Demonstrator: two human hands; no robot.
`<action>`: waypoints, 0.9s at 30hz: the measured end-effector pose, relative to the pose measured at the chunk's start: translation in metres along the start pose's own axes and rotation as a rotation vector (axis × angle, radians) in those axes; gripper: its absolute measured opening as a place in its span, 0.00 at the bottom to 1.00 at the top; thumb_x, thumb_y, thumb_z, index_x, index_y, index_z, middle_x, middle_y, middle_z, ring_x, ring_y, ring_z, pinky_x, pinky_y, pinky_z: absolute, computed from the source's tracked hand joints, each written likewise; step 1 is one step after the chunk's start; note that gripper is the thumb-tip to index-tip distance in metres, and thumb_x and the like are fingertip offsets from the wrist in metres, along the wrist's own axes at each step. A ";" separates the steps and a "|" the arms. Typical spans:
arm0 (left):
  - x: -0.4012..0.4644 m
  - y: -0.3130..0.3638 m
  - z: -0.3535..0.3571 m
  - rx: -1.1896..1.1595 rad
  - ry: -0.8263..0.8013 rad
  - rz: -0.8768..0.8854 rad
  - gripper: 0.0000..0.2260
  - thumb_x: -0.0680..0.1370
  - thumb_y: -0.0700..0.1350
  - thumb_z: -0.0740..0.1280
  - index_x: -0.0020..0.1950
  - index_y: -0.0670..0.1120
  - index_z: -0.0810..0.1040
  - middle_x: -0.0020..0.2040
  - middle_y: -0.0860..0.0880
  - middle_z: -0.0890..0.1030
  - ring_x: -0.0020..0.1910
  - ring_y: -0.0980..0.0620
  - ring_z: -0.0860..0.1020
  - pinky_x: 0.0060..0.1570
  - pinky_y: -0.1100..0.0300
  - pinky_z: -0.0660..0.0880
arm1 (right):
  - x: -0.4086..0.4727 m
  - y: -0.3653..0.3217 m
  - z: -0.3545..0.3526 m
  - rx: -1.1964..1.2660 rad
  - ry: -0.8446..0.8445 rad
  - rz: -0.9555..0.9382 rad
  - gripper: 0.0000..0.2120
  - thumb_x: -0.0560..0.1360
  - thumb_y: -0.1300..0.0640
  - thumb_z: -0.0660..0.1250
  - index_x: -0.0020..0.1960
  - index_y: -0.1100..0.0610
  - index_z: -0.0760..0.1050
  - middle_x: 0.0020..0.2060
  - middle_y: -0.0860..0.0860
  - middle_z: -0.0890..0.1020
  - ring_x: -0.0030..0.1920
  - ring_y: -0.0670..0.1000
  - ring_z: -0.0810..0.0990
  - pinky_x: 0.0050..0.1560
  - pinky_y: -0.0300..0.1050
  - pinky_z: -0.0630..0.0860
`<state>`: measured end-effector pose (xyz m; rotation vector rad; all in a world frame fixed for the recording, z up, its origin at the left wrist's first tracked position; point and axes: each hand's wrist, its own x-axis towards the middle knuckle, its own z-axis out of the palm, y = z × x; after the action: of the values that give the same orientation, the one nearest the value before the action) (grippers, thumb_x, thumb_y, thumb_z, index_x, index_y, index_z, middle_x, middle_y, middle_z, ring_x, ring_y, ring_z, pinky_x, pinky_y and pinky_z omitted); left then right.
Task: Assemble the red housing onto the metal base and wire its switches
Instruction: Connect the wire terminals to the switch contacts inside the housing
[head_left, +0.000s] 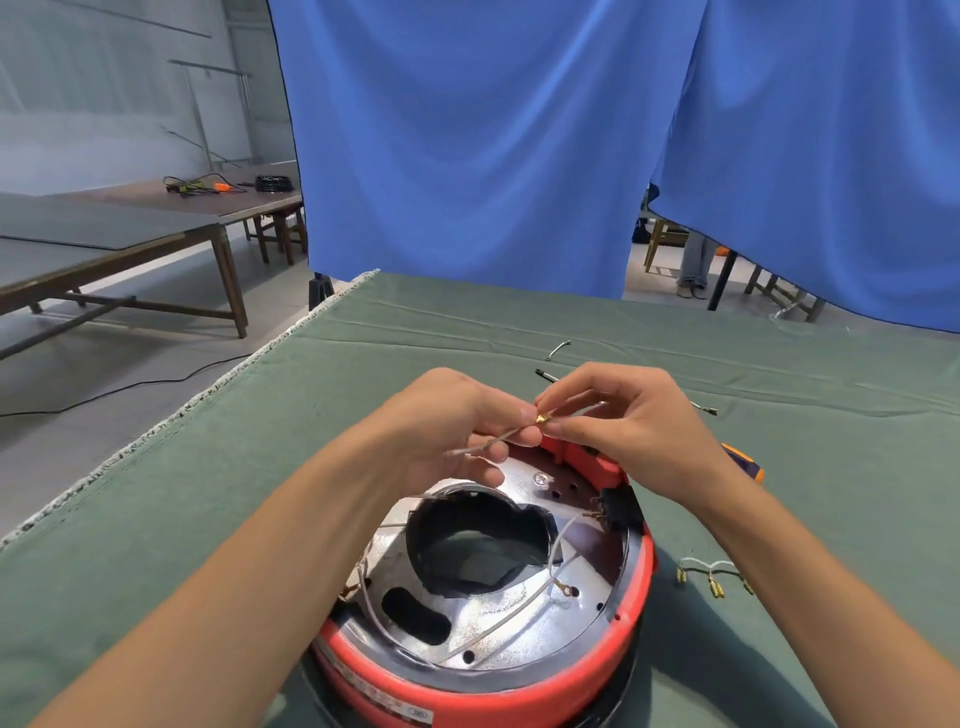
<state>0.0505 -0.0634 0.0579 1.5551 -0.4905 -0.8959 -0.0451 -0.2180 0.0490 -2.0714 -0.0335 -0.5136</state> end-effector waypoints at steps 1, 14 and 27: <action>0.000 0.001 -0.001 -0.019 -0.024 -0.035 0.06 0.75 0.37 0.67 0.50 0.38 0.81 0.32 0.48 0.80 0.21 0.57 0.70 0.23 0.65 0.71 | 0.000 -0.001 0.000 -0.023 0.006 -0.014 0.05 0.67 0.66 0.75 0.41 0.59 0.82 0.36 0.55 0.85 0.36 0.49 0.83 0.37 0.40 0.78; -0.007 0.014 -0.002 -0.038 0.571 0.304 0.10 0.76 0.37 0.60 0.41 0.41 0.80 0.37 0.45 0.84 0.35 0.50 0.80 0.31 0.59 0.78 | -0.012 0.008 -0.011 -0.093 -0.009 0.050 0.03 0.66 0.60 0.77 0.38 0.53 0.85 0.34 0.52 0.84 0.33 0.58 0.78 0.35 0.44 0.74; -0.026 -0.015 0.032 1.096 0.306 0.665 0.07 0.75 0.44 0.66 0.49 0.50 0.83 0.46 0.54 0.84 0.48 0.53 0.79 0.52 0.56 0.74 | -0.021 0.015 -0.004 -0.077 0.040 0.066 0.13 0.67 0.58 0.76 0.33 0.40 0.82 0.38 0.51 0.81 0.31 0.54 0.75 0.42 0.55 0.77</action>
<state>0.0074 -0.0613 0.0511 2.2082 -1.3025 0.2202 -0.0620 -0.2254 0.0309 -2.1288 0.0791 -0.5222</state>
